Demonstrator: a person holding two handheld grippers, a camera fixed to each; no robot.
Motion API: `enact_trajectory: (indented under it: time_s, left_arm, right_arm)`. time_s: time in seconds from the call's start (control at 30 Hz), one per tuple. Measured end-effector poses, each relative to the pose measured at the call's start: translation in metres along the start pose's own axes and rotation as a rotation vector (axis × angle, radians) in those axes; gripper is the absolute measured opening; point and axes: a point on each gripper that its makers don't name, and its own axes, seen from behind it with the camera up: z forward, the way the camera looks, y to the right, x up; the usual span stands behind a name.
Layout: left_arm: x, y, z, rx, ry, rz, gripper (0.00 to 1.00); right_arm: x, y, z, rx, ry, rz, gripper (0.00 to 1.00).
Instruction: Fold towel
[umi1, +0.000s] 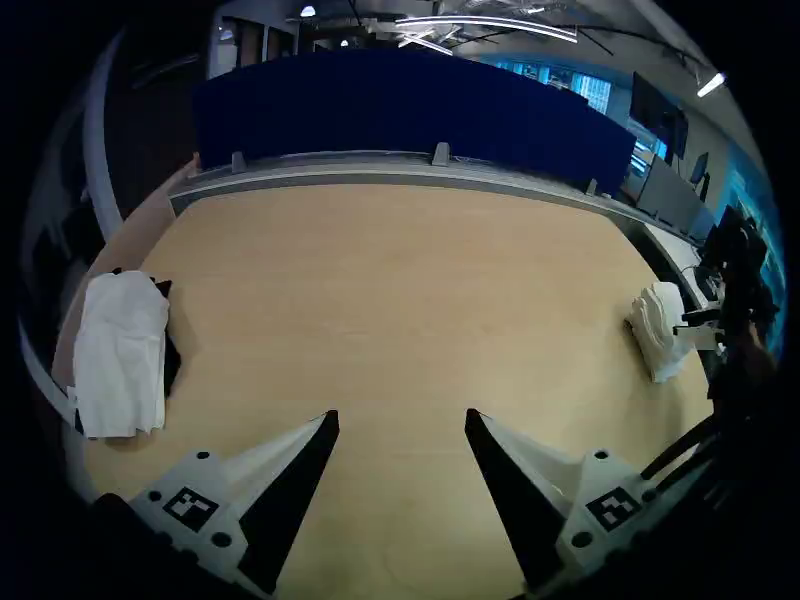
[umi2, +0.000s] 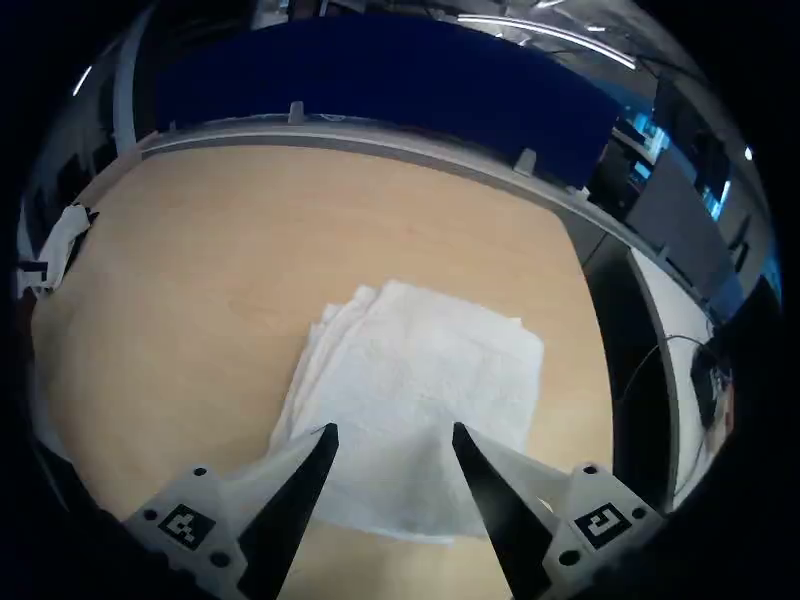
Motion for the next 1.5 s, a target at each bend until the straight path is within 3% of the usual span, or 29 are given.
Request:
enact_trajectory:
  time_s: [0.2,0.4,0.6,0.8,1.3,1.5]
  left_arm:
    - [-0.003,-0.003,0.001,0.002,-0.002,-0.007,0.94]
    - [-0.005,-0.008,-0.003,0.012,-0.001,-0.007,0.94]
    - [-0.007,-0.014,-0.008,0.027,0.000,-0.014,0.94]
    - [-0.010,-0.020,-0.013,0.041,0.006,-0.030,0.94]
    - [-0.002,-0.027,-0.011,0.032,0.025,-0.042,0.94]
    - [0.006,-0.029,-0.011,0.019,0.047,-0.030,0.94]
  right_arm:
    - [0.015,0.002,0.001,-0.004,0.021,0.004,0.89]
    - [0.032,0.007,0.015,0.008,0.033,0.011,0.89]
    - [0.036,0.005,0.035,0.034,0.004,0.006,0.89]
    - [0.031,0.003,0.042,0.033,-0.023,-0.018,0.89]
    - [0.051,0.000,0.009,-0.007,0.053,-0.006,0.89]
    - [0.064,-0.001,-0.016,-0.060,0.141,0.036,0.88]
